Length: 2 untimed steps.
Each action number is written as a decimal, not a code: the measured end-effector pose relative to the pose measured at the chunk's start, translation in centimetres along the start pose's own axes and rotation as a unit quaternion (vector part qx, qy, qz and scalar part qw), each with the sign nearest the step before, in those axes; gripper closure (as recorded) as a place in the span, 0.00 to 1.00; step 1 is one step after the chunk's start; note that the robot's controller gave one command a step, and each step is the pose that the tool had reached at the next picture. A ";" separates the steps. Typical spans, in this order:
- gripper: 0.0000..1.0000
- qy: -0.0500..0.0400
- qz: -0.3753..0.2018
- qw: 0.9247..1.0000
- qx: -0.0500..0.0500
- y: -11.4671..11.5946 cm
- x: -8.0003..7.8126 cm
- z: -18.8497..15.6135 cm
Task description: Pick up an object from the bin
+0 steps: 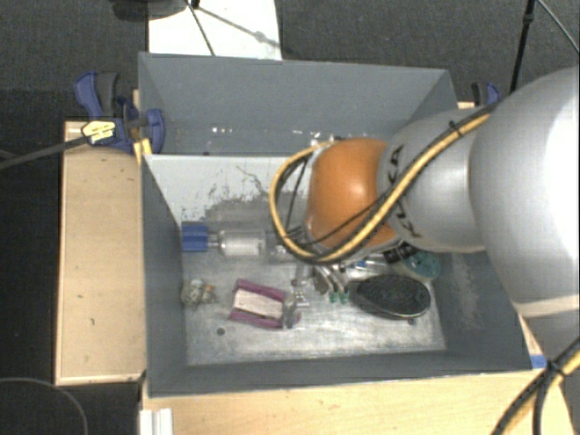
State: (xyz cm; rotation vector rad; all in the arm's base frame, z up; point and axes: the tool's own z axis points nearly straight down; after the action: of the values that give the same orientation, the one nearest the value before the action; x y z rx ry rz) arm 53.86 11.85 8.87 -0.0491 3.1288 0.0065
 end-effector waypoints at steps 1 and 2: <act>0.00 0.006 -0.036 0.999 0.000 4.5 2.7 -1.3; 0.00 0.008 0.012 1.000 0.002 1.8 4.0 -1.2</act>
Offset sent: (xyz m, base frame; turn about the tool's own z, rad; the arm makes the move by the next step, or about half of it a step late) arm -0.0286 0.0408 0.0113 -0.0666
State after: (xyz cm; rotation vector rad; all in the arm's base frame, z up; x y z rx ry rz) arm 49.82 13.51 10.00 -0.0117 3.1446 -0.0006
